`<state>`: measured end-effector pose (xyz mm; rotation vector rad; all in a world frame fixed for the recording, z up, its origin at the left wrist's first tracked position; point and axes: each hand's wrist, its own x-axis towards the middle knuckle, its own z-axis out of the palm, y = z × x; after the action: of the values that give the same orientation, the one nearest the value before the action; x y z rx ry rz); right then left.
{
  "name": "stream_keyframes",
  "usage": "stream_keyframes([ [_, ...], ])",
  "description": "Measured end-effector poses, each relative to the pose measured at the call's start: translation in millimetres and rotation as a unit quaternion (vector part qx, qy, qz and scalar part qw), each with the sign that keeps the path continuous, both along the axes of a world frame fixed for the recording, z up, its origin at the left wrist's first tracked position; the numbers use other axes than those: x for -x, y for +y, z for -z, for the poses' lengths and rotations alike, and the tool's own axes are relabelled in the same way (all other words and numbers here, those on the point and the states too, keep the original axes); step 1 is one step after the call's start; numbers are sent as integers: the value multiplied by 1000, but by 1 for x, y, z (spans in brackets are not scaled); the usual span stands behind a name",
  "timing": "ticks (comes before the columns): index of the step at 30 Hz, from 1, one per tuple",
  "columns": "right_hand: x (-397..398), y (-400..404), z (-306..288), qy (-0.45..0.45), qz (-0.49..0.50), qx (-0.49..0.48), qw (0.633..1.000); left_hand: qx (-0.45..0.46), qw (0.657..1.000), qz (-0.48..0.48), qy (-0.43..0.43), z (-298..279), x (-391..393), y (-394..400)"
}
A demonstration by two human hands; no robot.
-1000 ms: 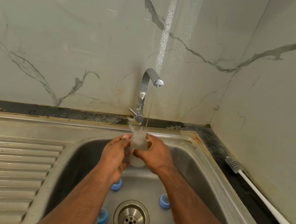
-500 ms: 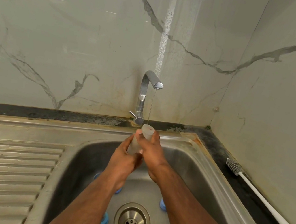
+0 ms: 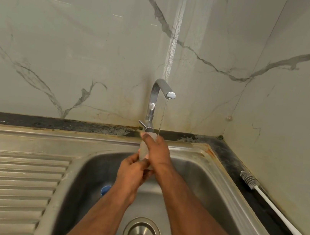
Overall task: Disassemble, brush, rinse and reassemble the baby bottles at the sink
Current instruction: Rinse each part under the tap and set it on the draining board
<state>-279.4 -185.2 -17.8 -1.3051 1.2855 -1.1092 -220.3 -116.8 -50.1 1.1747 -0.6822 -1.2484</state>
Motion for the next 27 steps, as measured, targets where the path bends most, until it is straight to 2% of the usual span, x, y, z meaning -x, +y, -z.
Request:
stream_keyframes([
  [3,-5,12,6,20,0,20,1000,3,999,-50,-8,2,1,-1],
  [6,3,12,0,1,-6,32,999,31,999,1,37,-4,-2,4],
  [8,18,4,-11,-60,-41,1,997,41,988,75,129,-12,-2,9],
  [10,34,0,-22,-159,-89,-51,982,37,976,120,180,-17,-2,12],
  [12,39,-1,-27,-206,-101,-88,969,33,974,126,183,-20,2,11],
  [15,31,0,-20,-231,-30,-81,969,28,984,74,158,-17,4,7],
  [18,29,4,-10,-228,-10,-71,971,17,989,0,148,-10,-1,4],
  [23,53,13,-15,-223,-126,-130,958,13,987,-75,143,-4,-5,-1],
  [25,66,13,-17,-167,-163,-165,958,27,987,-85,135,-2,-8,-3],
  [27,76,14,-19,-72,-188,-194,960,36,990,-83,112,-1,-7,-2],
])
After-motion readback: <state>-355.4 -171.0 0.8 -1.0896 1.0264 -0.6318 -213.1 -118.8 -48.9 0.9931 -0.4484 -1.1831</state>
